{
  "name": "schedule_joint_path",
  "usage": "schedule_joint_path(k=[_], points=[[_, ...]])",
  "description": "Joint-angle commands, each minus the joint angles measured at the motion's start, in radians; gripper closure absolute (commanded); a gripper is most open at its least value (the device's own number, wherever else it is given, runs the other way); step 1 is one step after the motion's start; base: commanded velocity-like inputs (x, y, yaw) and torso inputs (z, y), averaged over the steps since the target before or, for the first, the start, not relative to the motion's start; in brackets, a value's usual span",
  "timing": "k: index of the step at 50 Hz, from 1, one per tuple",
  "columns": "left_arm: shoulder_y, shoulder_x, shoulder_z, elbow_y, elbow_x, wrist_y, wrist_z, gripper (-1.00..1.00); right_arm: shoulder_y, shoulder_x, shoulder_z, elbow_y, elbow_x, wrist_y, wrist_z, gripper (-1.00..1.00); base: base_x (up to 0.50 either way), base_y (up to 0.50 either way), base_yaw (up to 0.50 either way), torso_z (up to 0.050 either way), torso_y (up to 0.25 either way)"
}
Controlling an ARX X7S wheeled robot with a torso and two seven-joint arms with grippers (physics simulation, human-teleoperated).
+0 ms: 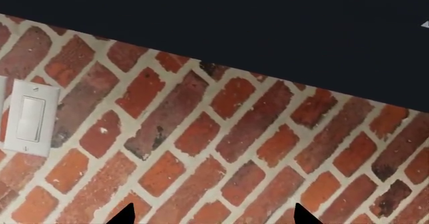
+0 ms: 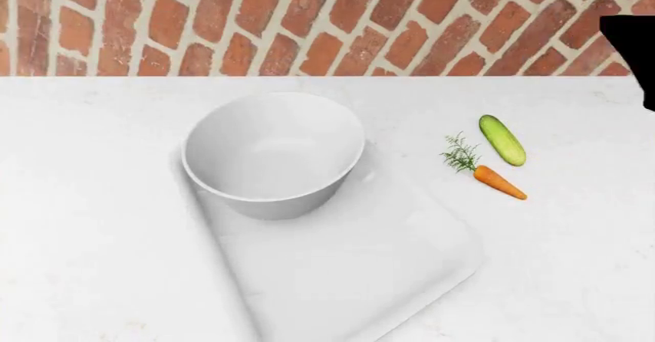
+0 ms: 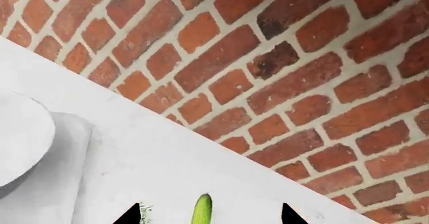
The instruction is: Place the two vegetables and bowl onto the tray for setting up a vegetable dip station.
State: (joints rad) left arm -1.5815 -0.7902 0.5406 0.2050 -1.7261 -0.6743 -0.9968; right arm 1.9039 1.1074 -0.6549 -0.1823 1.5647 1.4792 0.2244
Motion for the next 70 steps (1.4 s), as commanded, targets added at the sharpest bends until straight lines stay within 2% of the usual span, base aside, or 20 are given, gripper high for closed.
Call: schedule_joint_path(k=[1,12,29,33,43,57,70], points=[[-0.002,0.002,0.002,0.005,-0.002,-0.003,-0.004,-1.00,0.000,0.088,-0.070,-0.022,0.910,0.023,0.504,-1.00,0.00,0.00,0.00,0.000,0.000],[-0.002,0.004,0.003,0.005,0.001,-0.004,-0.001,-1.00,-0.196,0.082,0.056,-0.059,0.747,0.022,0.347,-1.00,0.00,0.00,0.00,0.000,0.000],[-0.004,0.004,0.004,0.009,-0.001,-0.007,-0.005,-1.00,-0.300,0.031,0.114,-0.061,0.525,0.057,0.205,-1.00,0.00,0.00,0.00,0.000,0.000],[-0.003,0.004,0.003,0.008,-0.002,-0.006,-0.004,-1.00,-0.303,0.006,0.105,-0.056,0.476,0.056,0.186,-1.00,0.00,0.00,0.00,0.000,0.000],[-0.001,0.006,0.005,0.007,-0.003,-0.007,-0.007,-1.00,-0.261,-0.026,0.053,-0.050,0.208,0.069,0.027,-1.00,0.00,0.00,0.00,0.000,0.000],[-0.002,0.008,0.009,0.009,-0.002,-0.011,-0.010,-1.00,-0.345,-0.025,-0.048,-0.075,-0.118,-0.021,-0.202,-1.00,0.00,0.00,0.00,0.000,0.000],[-0.004,0.008,0.009,0.010,-0.004,-0.013,-0.013,-1.00,-0.372,-0.083,-0.148,-0.024,-0.303,-0.100,-0.286,-1.00,0.00,0.00,0.00,0.000,0.000]])
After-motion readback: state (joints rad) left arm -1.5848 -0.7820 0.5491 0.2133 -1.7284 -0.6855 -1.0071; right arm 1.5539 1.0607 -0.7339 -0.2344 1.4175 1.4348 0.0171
